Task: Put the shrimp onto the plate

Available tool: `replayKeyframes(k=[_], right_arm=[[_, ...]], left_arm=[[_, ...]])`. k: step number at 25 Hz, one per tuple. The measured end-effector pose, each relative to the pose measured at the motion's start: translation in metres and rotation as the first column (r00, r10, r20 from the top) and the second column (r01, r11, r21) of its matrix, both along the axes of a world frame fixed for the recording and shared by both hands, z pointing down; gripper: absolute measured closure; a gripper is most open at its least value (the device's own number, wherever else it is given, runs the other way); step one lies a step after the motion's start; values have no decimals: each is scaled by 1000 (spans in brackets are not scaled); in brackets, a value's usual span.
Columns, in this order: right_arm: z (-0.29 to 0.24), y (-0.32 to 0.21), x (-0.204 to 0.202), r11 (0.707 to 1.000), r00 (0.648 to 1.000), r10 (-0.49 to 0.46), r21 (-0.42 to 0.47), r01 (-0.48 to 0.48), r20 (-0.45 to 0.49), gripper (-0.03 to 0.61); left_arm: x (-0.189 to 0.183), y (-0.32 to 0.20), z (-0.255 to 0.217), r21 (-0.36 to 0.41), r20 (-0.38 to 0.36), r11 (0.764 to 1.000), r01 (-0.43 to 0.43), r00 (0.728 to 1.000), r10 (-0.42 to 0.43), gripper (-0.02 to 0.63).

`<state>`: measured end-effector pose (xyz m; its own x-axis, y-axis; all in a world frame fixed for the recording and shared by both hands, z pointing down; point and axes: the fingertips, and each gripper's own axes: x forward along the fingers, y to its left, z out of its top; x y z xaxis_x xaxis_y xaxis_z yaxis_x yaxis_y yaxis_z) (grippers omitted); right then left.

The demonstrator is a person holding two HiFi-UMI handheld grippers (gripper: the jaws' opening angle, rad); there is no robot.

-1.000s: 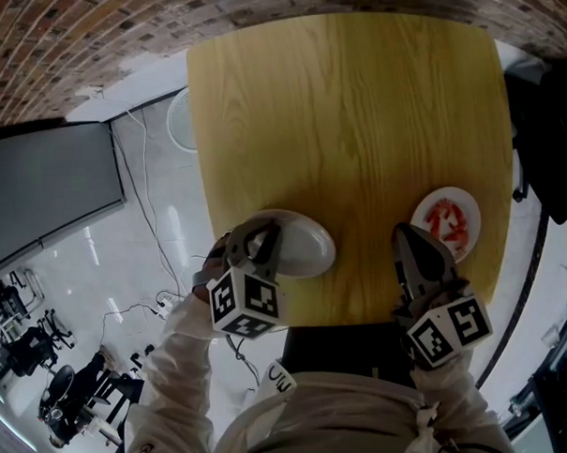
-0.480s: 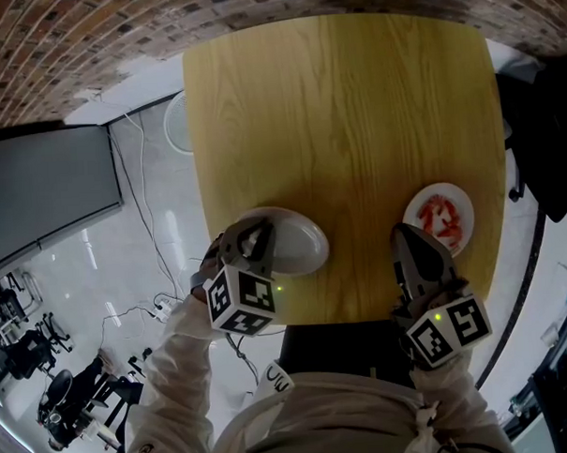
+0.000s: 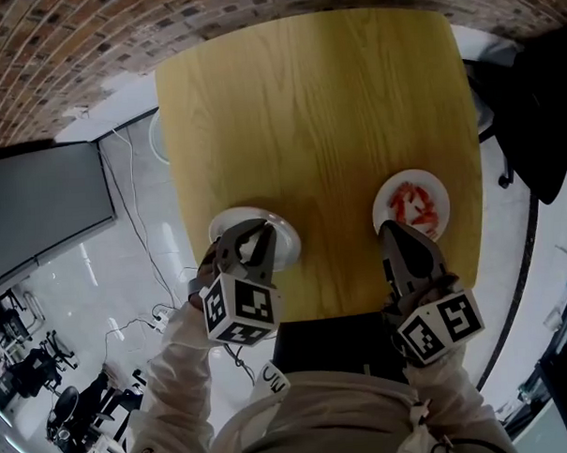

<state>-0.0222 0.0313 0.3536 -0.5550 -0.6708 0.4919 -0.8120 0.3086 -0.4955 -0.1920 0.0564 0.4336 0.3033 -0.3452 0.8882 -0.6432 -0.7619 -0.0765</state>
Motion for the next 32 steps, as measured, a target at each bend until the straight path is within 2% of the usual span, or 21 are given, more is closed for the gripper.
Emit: replayKeyframes(k=[9,21,32], right_arm=[[-10,10,62,995,996,94,22,-94,-7,555],[-18,39,153,972,973,231,41,-230,-21,555],[-18,56,202,951,951,308,42,-307,-14,555]], left_arm=[[65,-1,-14,23,-18,996,-89,996,90,565],[177,4,-25,44,-80,984,-172,981,175,565],[236,11,-23,45,-93,977,-211,972,214,565]])
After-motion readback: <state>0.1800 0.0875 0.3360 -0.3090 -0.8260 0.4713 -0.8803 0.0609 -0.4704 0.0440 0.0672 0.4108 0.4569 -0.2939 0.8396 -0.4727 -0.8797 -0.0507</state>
